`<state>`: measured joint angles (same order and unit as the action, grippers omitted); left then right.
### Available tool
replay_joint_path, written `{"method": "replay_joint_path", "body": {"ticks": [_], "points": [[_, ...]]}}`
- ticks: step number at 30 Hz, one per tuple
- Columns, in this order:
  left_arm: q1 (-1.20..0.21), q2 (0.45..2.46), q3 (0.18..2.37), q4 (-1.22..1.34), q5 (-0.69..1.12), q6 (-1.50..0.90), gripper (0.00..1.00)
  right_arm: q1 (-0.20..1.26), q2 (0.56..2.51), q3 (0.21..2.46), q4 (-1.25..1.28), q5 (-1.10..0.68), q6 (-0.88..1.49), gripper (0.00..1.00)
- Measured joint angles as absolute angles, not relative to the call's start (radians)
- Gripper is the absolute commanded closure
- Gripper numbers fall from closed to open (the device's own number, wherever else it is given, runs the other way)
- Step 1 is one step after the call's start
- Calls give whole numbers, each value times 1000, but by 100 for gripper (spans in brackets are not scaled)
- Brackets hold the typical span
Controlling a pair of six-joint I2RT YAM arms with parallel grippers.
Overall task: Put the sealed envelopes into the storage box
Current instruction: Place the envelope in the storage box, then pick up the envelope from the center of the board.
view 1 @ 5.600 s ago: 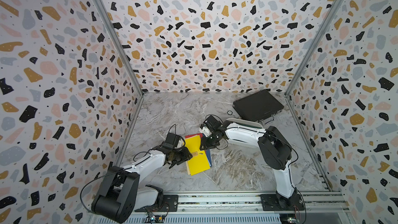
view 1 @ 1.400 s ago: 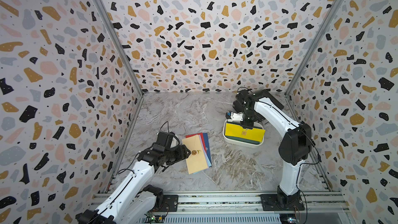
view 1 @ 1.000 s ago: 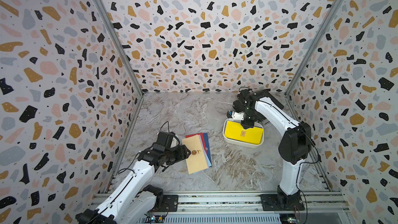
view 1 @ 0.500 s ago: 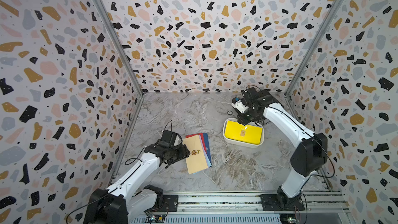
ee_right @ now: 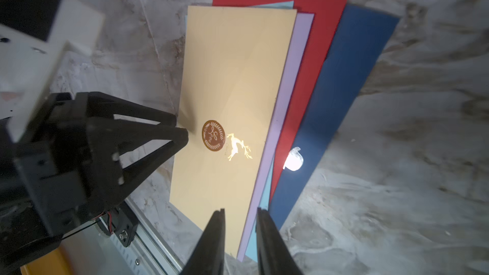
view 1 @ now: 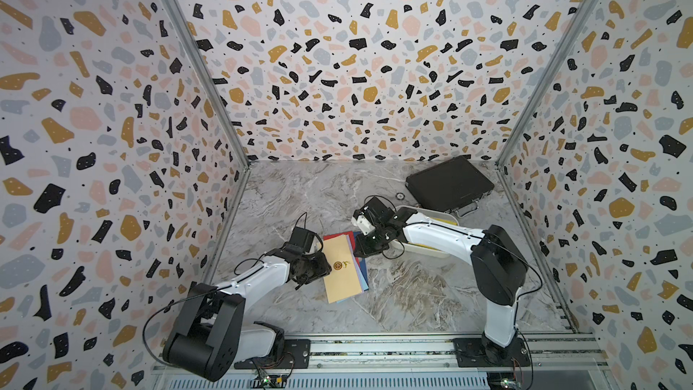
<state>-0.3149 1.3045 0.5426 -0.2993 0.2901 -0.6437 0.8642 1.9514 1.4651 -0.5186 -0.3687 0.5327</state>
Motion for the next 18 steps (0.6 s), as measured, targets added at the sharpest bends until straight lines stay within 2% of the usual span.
{"method": "replay_joint_path", "body": {"ticks": [8, 18], "points": [[-315, 1321, 542, -262, 303, -644, 56, 866, 2098, 1575, -510, -369, 551, 71], [-315, 1329, 542, -247, 310, -643, 57, 865, 2139, 1607, -510, -370, 553, 68]]}}
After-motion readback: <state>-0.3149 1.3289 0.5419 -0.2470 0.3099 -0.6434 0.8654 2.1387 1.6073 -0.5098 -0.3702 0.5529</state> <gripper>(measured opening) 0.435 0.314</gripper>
